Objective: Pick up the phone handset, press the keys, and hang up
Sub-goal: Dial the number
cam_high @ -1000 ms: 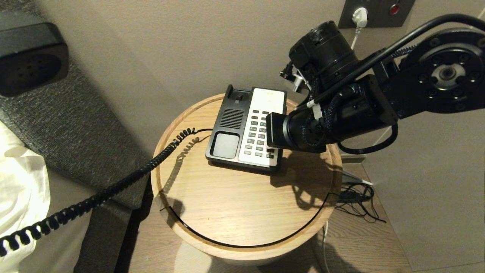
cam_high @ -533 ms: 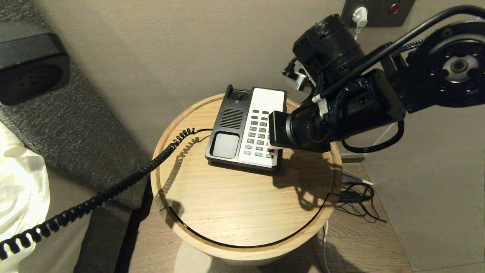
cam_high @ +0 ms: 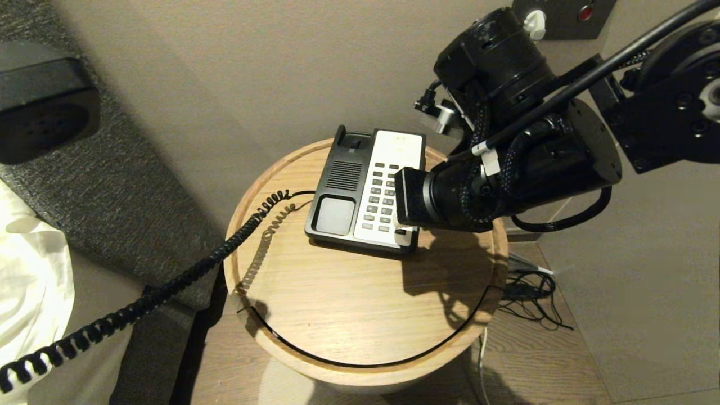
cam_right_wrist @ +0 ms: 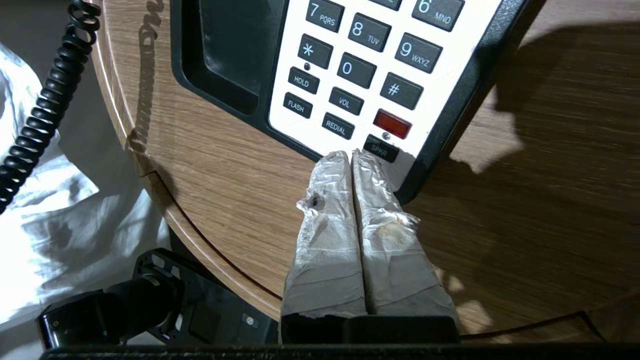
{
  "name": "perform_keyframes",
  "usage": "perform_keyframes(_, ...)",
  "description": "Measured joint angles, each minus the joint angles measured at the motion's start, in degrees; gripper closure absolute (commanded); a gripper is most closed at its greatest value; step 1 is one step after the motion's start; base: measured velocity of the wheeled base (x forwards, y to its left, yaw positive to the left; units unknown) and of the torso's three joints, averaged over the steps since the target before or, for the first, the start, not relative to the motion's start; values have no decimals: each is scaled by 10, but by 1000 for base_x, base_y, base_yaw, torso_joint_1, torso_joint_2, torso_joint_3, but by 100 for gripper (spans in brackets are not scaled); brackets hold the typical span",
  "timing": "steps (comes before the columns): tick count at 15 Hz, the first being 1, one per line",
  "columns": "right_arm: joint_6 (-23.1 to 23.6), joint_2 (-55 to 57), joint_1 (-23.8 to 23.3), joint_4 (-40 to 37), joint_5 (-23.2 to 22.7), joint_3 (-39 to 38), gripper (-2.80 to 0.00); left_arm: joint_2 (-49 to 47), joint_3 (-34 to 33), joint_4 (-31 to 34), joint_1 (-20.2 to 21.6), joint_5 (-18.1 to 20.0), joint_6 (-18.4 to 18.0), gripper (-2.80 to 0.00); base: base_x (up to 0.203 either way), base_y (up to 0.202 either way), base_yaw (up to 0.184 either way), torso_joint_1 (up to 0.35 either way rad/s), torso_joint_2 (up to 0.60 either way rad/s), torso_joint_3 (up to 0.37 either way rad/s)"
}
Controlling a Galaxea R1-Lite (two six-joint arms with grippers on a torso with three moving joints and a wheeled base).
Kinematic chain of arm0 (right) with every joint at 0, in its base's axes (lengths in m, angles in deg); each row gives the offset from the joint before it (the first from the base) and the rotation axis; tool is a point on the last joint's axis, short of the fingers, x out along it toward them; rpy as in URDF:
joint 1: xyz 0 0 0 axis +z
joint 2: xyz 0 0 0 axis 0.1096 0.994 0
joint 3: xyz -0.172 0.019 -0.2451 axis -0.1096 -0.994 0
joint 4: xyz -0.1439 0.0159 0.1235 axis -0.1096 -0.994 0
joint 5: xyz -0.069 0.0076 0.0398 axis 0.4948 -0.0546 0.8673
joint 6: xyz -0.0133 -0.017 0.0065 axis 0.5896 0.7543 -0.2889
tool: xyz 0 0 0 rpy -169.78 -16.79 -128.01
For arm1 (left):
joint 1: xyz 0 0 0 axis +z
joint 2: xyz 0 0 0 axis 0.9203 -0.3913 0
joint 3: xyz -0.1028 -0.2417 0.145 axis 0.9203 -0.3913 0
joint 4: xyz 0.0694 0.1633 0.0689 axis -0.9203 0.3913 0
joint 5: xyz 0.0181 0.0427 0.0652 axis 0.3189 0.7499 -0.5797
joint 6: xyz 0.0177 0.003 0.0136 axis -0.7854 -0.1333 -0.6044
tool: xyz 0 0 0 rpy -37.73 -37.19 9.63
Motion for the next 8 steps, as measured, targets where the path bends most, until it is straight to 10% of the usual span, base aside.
perform_keyframes(8, 7, 17, -1, 3, 1, -1, 0, 2, -2, 0, 0, 0, 0, 0, 0, 0, 0, 0, 0, 0)
